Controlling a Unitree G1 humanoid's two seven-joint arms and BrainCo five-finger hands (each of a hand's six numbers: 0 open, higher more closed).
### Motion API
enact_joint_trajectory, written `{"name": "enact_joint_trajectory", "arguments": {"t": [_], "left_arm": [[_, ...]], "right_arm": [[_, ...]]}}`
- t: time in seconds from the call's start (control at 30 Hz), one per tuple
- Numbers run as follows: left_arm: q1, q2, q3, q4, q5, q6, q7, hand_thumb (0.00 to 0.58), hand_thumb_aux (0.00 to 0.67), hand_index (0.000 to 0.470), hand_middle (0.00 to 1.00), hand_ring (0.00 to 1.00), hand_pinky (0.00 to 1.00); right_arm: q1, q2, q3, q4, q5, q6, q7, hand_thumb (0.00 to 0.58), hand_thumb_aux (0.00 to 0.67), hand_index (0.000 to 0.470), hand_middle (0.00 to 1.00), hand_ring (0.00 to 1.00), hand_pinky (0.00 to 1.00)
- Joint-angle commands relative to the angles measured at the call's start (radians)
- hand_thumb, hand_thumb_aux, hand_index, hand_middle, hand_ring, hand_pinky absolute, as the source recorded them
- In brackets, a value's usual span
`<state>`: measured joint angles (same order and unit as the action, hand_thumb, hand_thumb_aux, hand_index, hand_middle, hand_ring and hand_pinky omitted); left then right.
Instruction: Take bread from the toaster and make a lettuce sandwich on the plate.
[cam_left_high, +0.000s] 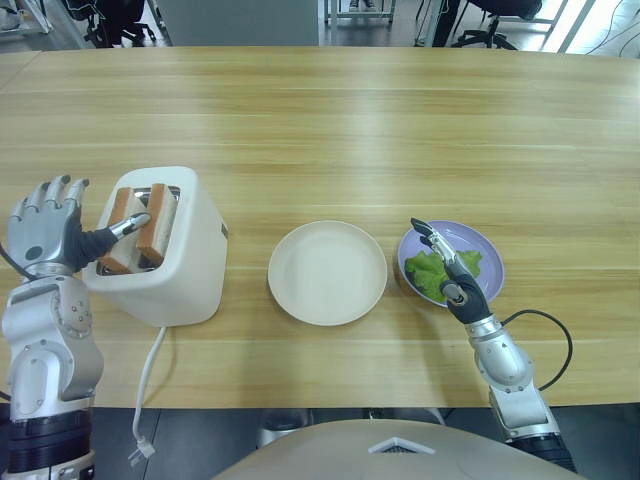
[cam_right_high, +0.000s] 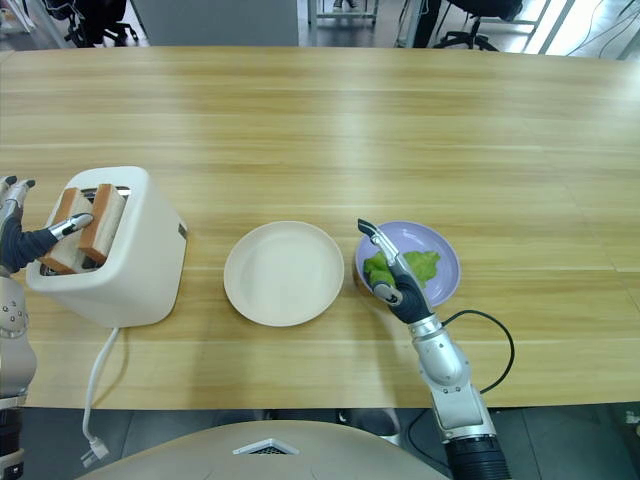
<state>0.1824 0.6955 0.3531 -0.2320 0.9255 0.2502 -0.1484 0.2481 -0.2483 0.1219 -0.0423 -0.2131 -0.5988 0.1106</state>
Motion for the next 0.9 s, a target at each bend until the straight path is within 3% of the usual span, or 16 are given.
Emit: {"name": "enact_joint_trajectory", "arguments": {"t": [0.03,0.07,0.1,0.13,0.17,0.27,0.3,0.37,0.4,0.47,0.57,0.6,0.63,0.67,0.7,0.9], "left_arm": [[0.018,0.018,-0.027,-0.01,-0.001,0.017,-0.043,0.53,0.473,0.325,0.0,0.0,0.0],[0.022,0.023,-0.028,-0.009,-0.004,0.022,-0.056,0.551,0.52,0.357,0.0,0.0,0.0],[0.025,0.027,-0.03,-0.009,-0.009,0.025,-0.066,0.551,0.52,0.357,0.0,0.0,0.0],[0.026,0.028,-0.029,-0.009,-0.019,0.026,-0.073,0.577,0.623,0.428,0.0,0.0,0.0],[0.027,0.026,-0.028,-0.012,-0.029,0.029,-0.079,0.58,0.67,0.46,0.0,0.0,0.0],[0.033,0.012,-0.018,-0.034,-0.078,0.033,-0.1,0.58,0.67,0.46,0.0,0.0,0.0],[0.035,0.008,-0.016,-0.042,-0.091,0.034,-0.101,0.58,0.67,0.46,0.09,0.09,0.09],[0.032,-0.002,-0.015,-0.056,-0.131,0.026,-0.106,0.58,0.67,0.46,0.15,0.15,0.15],[0.029,-0.009,-0.016,-0.065,-0.148,0.021,-0.104,0.58,0.67,0.46,0.34,0.34,0.34],[0.021,-0.029,-0.015,-0.084,-0.2,0.01,-0.106,0.58,0.67,0.46,0.36,0.36,0.36],[0.007,-0.056,-0.012,-0.11,-0.267,-0.011,-0.098,0.58,0.67,0.46,0.48,0.48,0.48],[-0.003,-0.069,-0.005,-0.122,-0.291,-0.022,-0.085,0.58,0.67,0.46,0.58,0.58,0.58],[-0.014,-0.081,0.004,-0.131,-0.311,-0.033,-0.069,0.58,0.67,0.46,0.58,0.58,0.58],[-0.026,-0.092,0.016,-0.139,-0.334,-0.048,-0.055,0.58,0.67,0.46,0.88,0.88,0.88],[-0.045,-0.11,0.034,-0.149,-0.373,-0.069,-0.035,0.58,0.67,0.46,0.99,0.99,0.99],[-0.107,-0.163,0.119,-0.169,-0.49,-0.157,0.062,0.58,0.67,0.46,1.0,1.0,1.0]], "right_arm": [[0.004,-0.008,-0.007,-0.016,0.0,0.013,0.006,0.0,0.0,0.0,0.0,0.0,0.0],[0.003,-0.009,-0.008,-0.019,0.002,0.015,0.007,0.0,0.0,0.0,0.0,0.0,0.0],[0.002,-0.01,-0.009,-0.022,0.002,0.016,0.007,0.0,0.0,0.0,0.0,0.0,0.0],[0.001,-0.011,-0.009,-0.024,0.003,0.017,0.007,0.0,0.0,0.0,0.0,0.0,0.0],[0.0,-0.011,-0.01,-0.025,0.003,0.018,0.007,0.0,0.0,0.0,0.0,0.0,0.0],[0.0,-0.013,-0.009,-0.028,0.004,0.019,0.008,0.0,0.0,0.0,0.0,0.0,0.0],[0.0,-0.013,-0.008,-0.028,0.003,0.019,0.009,0.0,0.0,0.0,0.0,0.0,0.0],[0.0,-0.014,-0.007,-0.029,0.001,0.019,0.009,0.0,0.0,0.0,0.0,0.0,0.0],[0.0,-0.014,-0.006,-0.031,0.0,0.019,0.009,0.0,0.0,0.0,0.0,0.0,0.0],[-0.001,-0.015,-0.006,-0.032,-0.001,0.019,0.009,0.0,0.0,0.0,0.0,0.0,0.0],[-0.004,-0.017,-0.007,-0.035,-0.003,0.021,0.01,0.0,0.0,0.0,0.0,0.0,0.0],[-0.005,-0.018,-0.008,-0.036,-0.005,0.022,0.009,0.0,0.0,0.0,0.0,0.0,0.0],[-0.008,-0.022,-0.011,-0.036,-0.011,0.025,0.008,0.0,0.0,0.0,0.0,0.0,0.0],[-0.011,-0.027,-0.016,-0.033,-0.031,0.03,0.001,0.0,0.0,0.0,0.0,0.0,0.0],[-0.018,-0.036,-0.026,-0.025,-0.071,0.041,-0.016,0.0,0.0,0.0,0.0,0.0,0.0],[-0.129,-0.208,-0.011,0.136,-0.521,0.217,-0.186,0.0,0.0,0.0,0.0,0.0,0.0]]}}
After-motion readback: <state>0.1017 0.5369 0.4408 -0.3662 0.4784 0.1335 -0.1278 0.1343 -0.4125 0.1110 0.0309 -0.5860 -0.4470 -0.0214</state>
